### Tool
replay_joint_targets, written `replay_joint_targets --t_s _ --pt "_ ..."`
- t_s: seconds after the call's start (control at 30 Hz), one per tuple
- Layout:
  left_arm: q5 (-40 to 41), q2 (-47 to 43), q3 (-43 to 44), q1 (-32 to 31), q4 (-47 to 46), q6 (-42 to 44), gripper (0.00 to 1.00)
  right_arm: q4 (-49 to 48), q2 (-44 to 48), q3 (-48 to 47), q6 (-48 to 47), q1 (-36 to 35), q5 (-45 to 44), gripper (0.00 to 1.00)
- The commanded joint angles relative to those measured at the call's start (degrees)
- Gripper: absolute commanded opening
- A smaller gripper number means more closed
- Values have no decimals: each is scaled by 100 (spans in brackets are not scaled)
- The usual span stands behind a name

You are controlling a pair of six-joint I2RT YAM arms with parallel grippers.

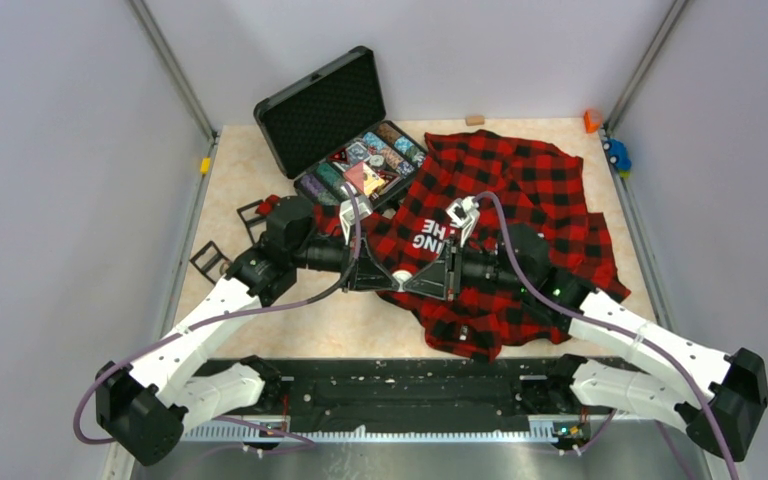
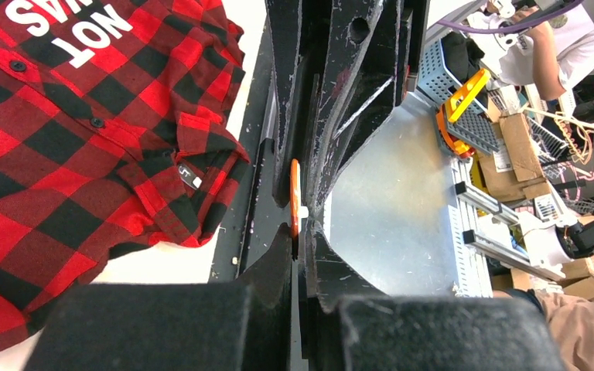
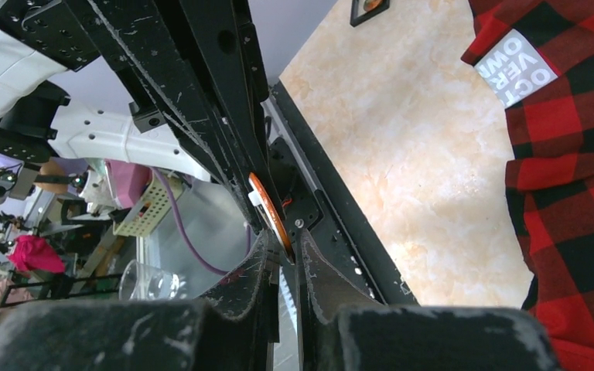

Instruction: Pin the brooch onto the clothing

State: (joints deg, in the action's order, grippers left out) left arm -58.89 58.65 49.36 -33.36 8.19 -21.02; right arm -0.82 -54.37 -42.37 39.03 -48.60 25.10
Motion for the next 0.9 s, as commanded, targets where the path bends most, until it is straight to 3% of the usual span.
replay_joint_targets --t_s 0.0,0.47,0.7,0.87 --pt "-754 -91 69 -313 -491 -111 0 333 -395 -313 38 37 -943 0" --pt "-669 -77 44 -416 -522 -130 0 328 -1242 -951 -64 38 -1206 0" --pt "-138 -96 263 -410 277 477 0 521 -732 -763 -287 39 -1502 1" --pt "269 -58 328 -341 490 616 0 551 -30 -539 -479 36 -1703 19"
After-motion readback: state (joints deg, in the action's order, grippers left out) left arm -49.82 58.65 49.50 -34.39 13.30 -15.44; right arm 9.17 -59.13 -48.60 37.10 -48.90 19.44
